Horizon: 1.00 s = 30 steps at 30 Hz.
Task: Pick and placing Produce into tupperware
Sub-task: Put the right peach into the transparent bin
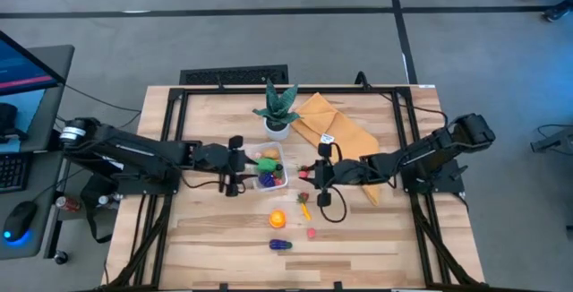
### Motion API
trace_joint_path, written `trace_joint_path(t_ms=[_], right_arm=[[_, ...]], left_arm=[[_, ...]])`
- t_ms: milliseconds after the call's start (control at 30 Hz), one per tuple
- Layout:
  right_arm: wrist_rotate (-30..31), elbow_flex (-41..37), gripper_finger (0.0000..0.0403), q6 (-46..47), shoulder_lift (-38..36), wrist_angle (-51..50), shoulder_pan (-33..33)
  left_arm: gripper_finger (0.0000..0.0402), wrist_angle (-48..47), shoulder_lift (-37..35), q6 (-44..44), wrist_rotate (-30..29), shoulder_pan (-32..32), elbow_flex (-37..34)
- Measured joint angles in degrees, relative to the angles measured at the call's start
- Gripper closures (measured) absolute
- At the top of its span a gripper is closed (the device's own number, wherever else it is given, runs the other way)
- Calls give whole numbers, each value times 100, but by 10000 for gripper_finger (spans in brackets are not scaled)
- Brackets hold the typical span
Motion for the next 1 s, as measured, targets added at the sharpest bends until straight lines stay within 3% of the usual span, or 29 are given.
trace_joint_path(t_ms=[300, 600, 767, 1000], right_arm=[[-763, 3, 318, -257, 0, 685, -360], [-1465, 7, 318, -434, 491, 1956, -638], [-1569, 47, 318, -439, 1190, 2757, -833], [-1792, 672, 318, -201, 2067, 2827, -1099]], left_arm=[[239, -691, -1536, -633, 87, -884, -336], [239, -32, -2094, -1336, -334, -2397, -1057], [239, 19, -2020, -1732, -1015, -3229, -1152], [239, 154, -1871, -1956, -2174, -4160, -1152]])
